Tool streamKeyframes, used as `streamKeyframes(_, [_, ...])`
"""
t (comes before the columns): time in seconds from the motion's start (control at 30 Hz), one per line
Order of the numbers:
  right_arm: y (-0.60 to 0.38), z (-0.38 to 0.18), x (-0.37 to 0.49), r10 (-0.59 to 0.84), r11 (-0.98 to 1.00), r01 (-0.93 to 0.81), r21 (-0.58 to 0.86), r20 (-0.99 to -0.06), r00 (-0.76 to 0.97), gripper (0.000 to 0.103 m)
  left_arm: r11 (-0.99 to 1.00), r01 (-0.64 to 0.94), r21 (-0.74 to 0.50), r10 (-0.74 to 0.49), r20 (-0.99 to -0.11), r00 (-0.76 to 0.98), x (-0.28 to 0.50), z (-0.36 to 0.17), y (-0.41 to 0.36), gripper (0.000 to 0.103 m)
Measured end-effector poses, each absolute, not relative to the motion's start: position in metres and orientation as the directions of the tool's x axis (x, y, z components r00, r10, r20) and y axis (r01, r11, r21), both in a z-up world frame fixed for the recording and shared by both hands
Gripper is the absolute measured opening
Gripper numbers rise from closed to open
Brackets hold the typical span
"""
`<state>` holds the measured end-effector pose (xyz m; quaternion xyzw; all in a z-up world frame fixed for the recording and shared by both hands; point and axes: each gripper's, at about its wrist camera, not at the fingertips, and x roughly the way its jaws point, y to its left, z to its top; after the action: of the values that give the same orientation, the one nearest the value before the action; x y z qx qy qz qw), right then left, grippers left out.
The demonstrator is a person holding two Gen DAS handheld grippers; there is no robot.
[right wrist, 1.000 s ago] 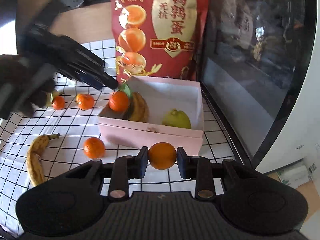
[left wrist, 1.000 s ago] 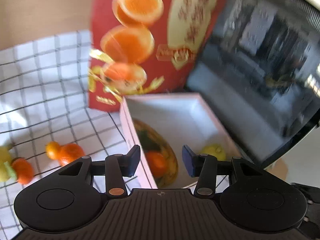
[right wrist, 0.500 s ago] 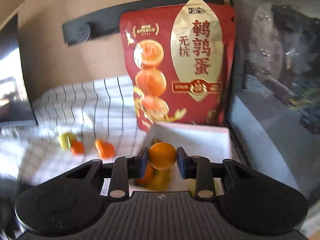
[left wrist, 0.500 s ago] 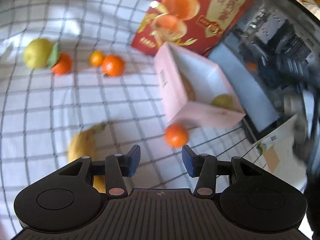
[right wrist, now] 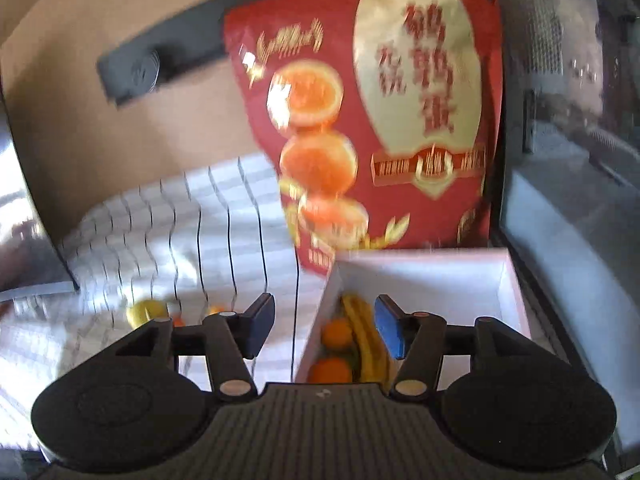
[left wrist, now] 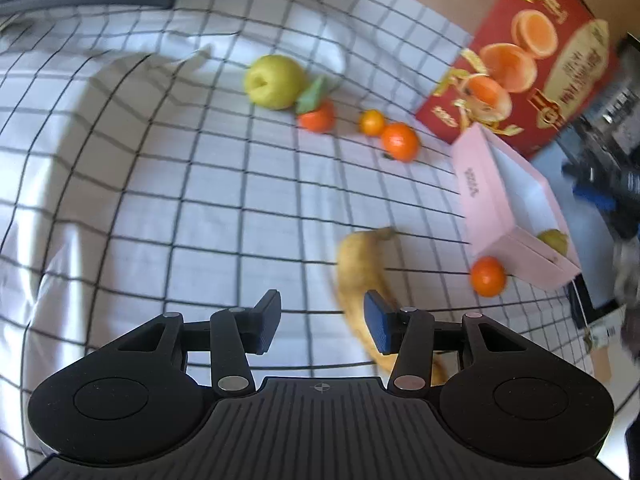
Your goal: Organize fruits
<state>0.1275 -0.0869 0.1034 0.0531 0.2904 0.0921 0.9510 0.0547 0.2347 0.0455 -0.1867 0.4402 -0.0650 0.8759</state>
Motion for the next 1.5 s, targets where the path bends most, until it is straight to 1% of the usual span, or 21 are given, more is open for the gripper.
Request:
streamKeyframes(0.17, [-0.051,0.067,0.096,0.182,0.977,-0.21,0.026,-0.609,0.772,0.056,0.914,-0.043,-0.404,-0.299,-0.742,0.6,0.059,0.043,0.233,0.051])
streamKeyframes(0.27, [-0.029,0.053,0.081,0.165,0.968,-0.245,-0.043,-0.625,0.763,0.056,0.915,-0.031,-0.402,-0.306,-0.742,0.597,0.067,0.041,0.226,0.051])
streamKeyframes(0.4, [-0.014,0.044,0.07,0.165,0.959,-0.273,-0.07,-0.645,0.746,0.057,0.92,-0.033,-0.391,-0.301,-0.757,0.58,0.077,0.039,0.215,0.051])
streamKeyframes(0.57, [-0.004,0.037,0.06,0.122,0.949,-0.281,-0.144,-0.655,0.746,0.059,0.918,-0.011,-0.397,-0.324,-0.764,0.557,0.086,0.037,0.203,0.051])
streamKeyframes(0.63, [-0.006,0.033,0.058,0.111,0.95,-0.276,-0.148,-0.665,0.738,0.06,0.918,0.005,-0.396,-0.334,-0.767,0.547,0.089,0.036,0.197,0.051])
streamKeyframes(0.67, [-0.007,0.031,0.058,0.108,0.952,-0.271,-0.143,-0.672,0.732,0.06,0.919,0.014,-0.394,-0.338,-0.77,0.542,0.09,0.036,0.193,0.053])
streamKeyframes(0.8, [-0.011,0.025,0.056,0.095,0.96,-0.249,-0.127,-0.691,0.717,0.06,0.943,0.032,-0.33,-0.296,-0.794,0.531,0.095,0.033,0.18,0.054])
streamKeyframes(0.93, [-0.014,0.023,0.049,0.09,0.958,-0.254,-0.137,-0.696,0.713,0.06,0.955,0.034,-0.293,-0.266,-0.807,0.527,0.102,0.03,0.174,0.053])
streamKeyframes(1.1, [-0.018,0.02,0.045,0.069,0.955,-0.249,-0.158,-0.702,0.709,0.06,0.976,0.085,-0.198,-0.213,-0.821,0.53,0.106,0.031,0.159,0.052])
streamKeyframes(1.2, [-0.021,0.017,0.045,0.065,0.958,-0.242,-0.152,-0.709,0.702,0.06,0.982,0.112,-0.151,-0.188,-0.822,0.538,0.104,0.031,0.153,0.053])
streamKeyframes(1.33, [-0.024,0.014,0.045,0.064,0.96,-0.238,-0.148,-0.711,0.7,0.06,0.978,0.127,-0.162,-0.205,-0.824,0.529,0.101,0.031,0.155,0.053])
streamKeyframes(1.5, [-0.023,0.012,0.048,0.072,0.961,-0.239,-0.136,-0.713,0.698,0.061,0.971,0.077,-0.224,-0.232,-0.824,0.517,0.093,0.031,0.169,0.053])
